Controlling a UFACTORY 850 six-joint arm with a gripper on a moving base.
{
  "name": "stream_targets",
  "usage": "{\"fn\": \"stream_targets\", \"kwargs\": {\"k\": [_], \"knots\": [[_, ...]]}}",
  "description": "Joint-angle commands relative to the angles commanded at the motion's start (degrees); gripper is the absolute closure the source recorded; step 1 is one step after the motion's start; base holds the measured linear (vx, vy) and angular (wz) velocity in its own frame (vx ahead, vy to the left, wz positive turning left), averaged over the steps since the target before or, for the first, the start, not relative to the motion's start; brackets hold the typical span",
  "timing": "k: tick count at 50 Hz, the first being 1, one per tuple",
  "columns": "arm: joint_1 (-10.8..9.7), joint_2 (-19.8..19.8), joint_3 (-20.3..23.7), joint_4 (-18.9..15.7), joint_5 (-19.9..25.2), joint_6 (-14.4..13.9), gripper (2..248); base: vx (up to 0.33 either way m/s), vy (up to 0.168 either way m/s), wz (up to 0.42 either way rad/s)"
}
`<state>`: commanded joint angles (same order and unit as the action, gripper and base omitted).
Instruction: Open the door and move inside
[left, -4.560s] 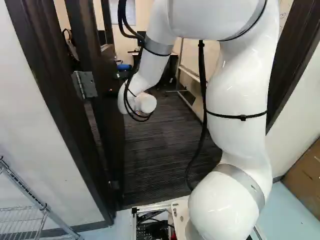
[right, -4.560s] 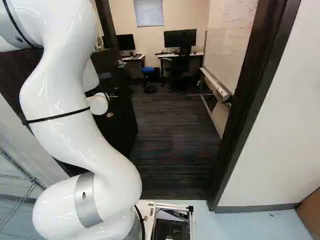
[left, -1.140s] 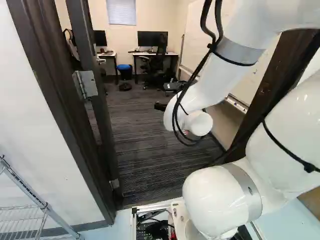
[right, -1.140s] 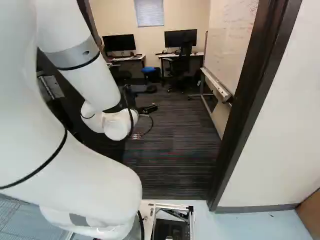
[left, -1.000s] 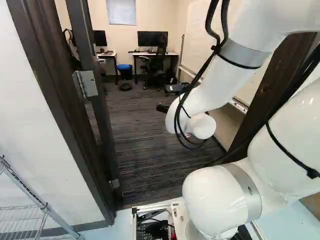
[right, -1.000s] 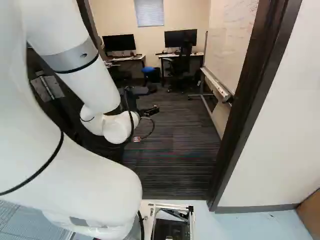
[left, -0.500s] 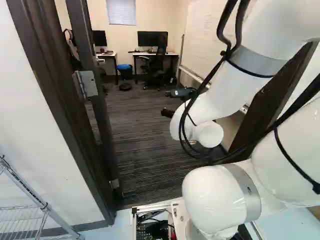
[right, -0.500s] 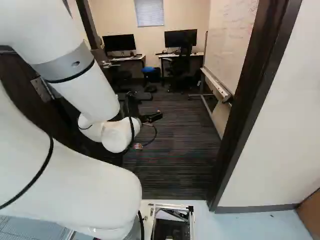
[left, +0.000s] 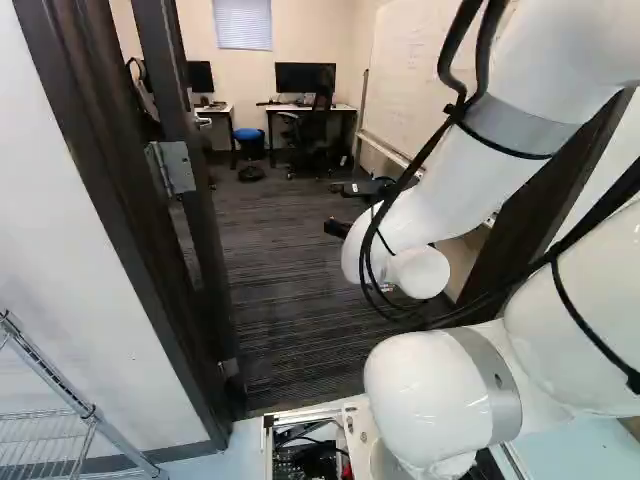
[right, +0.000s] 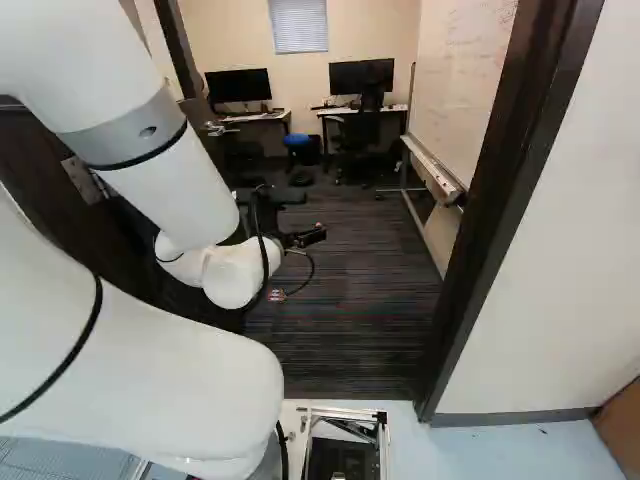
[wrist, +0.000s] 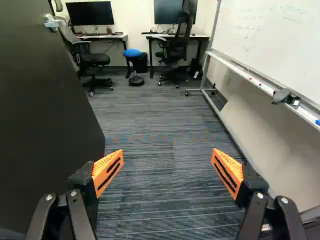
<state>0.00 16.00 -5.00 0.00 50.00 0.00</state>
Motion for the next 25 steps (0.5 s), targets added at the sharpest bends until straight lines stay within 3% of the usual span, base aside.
{"fn": "stream_targets", "kwargs": {"k": [25], "knots": [[0.00,0.00,0.00,0.00,0.00,0.00,3,0.008,0.000,0.000]]}}
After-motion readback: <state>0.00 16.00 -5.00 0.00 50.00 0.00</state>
